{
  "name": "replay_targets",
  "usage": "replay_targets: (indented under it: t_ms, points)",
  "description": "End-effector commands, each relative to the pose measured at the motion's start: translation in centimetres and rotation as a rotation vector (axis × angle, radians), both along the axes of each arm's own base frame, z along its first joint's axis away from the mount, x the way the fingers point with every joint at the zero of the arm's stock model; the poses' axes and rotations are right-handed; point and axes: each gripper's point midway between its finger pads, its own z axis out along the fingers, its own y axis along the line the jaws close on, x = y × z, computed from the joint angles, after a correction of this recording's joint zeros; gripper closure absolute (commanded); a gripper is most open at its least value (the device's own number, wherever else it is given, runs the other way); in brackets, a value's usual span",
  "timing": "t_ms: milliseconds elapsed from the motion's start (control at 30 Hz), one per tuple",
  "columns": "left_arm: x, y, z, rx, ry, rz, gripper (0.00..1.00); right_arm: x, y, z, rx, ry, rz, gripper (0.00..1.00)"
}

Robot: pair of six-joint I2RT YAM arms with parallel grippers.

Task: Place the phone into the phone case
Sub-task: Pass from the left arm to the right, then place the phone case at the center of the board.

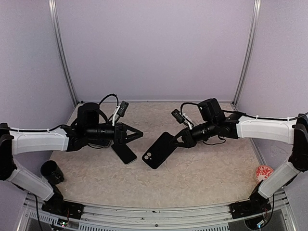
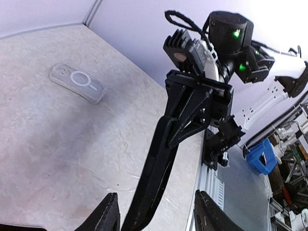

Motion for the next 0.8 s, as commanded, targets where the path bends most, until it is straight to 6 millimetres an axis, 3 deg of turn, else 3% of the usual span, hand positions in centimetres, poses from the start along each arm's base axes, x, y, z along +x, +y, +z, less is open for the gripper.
replay_targets:
  t_ms: [0, 367, 767]
  points:
    - [1.8, 1.7, 2.5, -0.070, -0.050, 0.150, 0.48, 4.2, -0.6, 1.4, 0.042, -0.035, -0.241, 1.00]
    - [1.9, 2.3, 1.0, -0.072, -0.009, 0.205, 0.48, 10.3, -0.9, -1.7, 0.095, 0.045, -0.587, 0.99]
    - [1.6, 2.7, 0.0, -0.066, 0.005, 0.239, 0.48, 12.3, -1.6, -5.6, 0.140, 0.169, -0.887, 0.98]
